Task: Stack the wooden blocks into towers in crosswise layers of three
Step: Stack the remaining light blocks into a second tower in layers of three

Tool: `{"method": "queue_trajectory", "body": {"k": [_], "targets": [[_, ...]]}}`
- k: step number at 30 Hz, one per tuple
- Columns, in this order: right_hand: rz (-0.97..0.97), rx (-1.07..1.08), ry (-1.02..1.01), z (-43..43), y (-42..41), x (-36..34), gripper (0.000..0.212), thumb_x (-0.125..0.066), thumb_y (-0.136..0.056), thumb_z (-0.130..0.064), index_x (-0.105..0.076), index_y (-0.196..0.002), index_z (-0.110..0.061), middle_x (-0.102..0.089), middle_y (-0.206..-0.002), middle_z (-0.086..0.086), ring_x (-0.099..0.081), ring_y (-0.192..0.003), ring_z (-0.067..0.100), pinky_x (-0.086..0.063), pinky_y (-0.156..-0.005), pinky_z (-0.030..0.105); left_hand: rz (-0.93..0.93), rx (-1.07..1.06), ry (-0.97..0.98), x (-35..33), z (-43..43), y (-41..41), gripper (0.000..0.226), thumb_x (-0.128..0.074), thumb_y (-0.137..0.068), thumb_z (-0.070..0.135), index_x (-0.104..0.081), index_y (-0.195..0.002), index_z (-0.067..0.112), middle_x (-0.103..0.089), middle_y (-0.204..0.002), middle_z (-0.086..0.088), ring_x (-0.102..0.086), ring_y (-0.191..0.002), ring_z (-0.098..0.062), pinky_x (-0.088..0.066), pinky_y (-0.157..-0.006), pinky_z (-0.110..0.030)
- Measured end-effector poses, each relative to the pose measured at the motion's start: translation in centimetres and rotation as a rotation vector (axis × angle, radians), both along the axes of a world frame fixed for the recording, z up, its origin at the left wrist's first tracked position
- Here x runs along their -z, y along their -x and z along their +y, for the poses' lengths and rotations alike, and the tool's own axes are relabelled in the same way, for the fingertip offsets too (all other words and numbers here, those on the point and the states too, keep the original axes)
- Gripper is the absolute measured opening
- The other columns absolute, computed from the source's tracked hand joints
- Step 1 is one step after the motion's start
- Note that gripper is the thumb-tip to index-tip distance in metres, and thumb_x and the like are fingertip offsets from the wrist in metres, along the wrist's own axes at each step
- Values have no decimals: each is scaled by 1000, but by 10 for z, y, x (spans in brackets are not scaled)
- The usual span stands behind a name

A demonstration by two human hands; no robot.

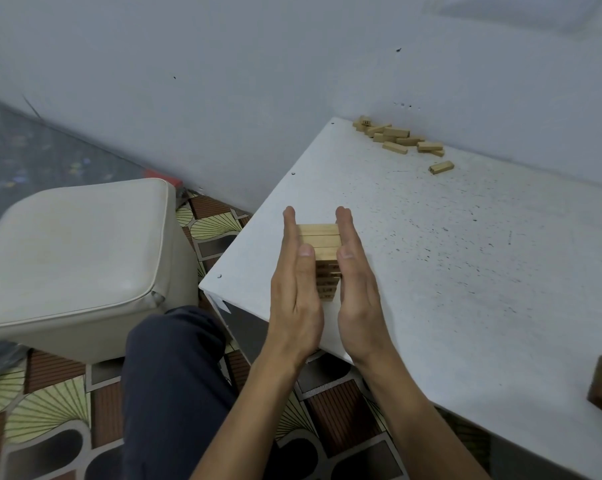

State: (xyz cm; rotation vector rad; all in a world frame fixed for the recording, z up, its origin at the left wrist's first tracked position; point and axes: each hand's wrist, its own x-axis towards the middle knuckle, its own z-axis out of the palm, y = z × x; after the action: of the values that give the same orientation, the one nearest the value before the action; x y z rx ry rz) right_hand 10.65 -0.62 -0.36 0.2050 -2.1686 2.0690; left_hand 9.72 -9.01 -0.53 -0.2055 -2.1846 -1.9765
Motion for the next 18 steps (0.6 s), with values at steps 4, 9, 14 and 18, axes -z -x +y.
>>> {"method": "queue_trajectory", "body": {"k": [4, 9, 14, 18], "targets": [[1, 15, 3, 0, 0, 1, 50, -20, -107, -19, -12, -156, -16, -19, -148, -30, -24, -127, -30, -25, -96, -5, 1, 12, 7, 0, -1, 0, 56, -22, -105, 31, -10, -158, 13, -10, -163, 13, -11, -141, 18, -15, -109, -2], [-20, 57, 28, 9, 3, 6, 55, -22, -103, -34, -13, -156, -27, -17, -160, -23, -16, -143, -13, -18, -115, 10, -18, -7, 25, 4, -14, 4, 56, -20, -105, 41, -9, -157, 27, -12, -164, 17, -8, -146, 11, -11, -119, -13], [-42, 30, 57, 4, 0, 9, 57, -21, -101, -37, -13, -156, -27, -17, -159, -23, -18, -141, -16, -22, -108, 4, -38, 10, 19, 5, -11, 0, 55, -18, -103, 42, -9, -156, 29, -12, -164, 16, -8, -147, 9, -10, -120, -17], [-69, 23, 85, -2, 0, 14, 56, -22, -100, -42, -14, -154, -30, -21, -158, -21, -24, -138, -17, -25, -106, 3, -70, 17, -1, 9, -6, -3, 58, -19, -102, 40, -12, -157, 22, -13, -164, 13, -10, -145, 12, -13, -114, -5]]}}
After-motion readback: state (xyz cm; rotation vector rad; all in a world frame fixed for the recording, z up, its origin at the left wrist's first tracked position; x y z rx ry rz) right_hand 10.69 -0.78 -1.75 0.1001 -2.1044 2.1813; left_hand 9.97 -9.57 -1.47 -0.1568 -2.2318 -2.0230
